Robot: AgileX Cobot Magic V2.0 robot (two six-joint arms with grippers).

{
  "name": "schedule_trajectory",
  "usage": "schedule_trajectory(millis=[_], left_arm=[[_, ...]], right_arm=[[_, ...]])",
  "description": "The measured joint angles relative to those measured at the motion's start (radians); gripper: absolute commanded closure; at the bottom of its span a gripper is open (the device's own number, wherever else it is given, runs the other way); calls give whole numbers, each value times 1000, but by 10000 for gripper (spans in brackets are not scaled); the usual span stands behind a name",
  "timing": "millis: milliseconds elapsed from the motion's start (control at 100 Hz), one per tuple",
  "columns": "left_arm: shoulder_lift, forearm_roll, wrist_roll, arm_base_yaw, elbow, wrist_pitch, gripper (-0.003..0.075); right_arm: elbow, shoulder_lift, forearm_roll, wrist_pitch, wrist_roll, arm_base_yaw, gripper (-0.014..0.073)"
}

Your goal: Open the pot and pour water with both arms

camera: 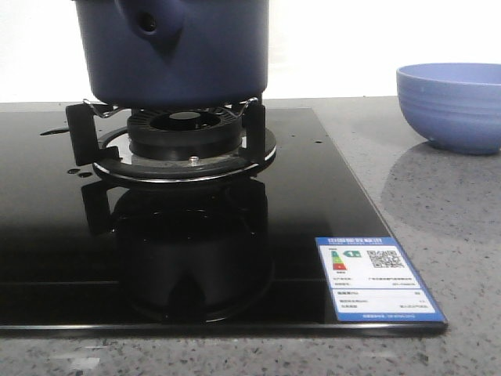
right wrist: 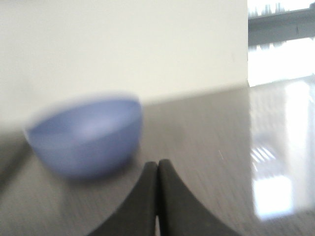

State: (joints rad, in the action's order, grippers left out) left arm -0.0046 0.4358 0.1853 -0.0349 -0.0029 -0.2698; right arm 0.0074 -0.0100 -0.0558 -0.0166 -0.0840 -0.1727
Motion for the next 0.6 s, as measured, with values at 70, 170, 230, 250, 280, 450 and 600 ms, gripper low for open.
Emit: schedule_trajectory(millis=[70, 170, 230, 250, 280, 450, 600], left_arm=[[0, 183, 0, 0, 0, 31, 741], [0, 431, 0, 0, 0, 80, 741], [0, 544, 0, 0, 0, 101, 741], [0, 582, 0, 0, 0, 108, 741], [0, 626, 0, 0, 0, 117, 741], [0, 813, 0, 0, 0, 165, 741], [0, 873, 0, 0, 0, 176, 741]], right_arm=[[0, 0, -117, -100, 0, 0, 658], [0, 0, -276, -170, 0, 0, 658], [0, 0, -344, -164, 0, 0, 658], [0, 0, -365, -159, 0, 0, 658], [0, 0, -385, -145, -2, 0, 658], [0, 0, -424, -89, -2, 0, 658], [-11, 0, -428, 11, -2, 0, 658]])
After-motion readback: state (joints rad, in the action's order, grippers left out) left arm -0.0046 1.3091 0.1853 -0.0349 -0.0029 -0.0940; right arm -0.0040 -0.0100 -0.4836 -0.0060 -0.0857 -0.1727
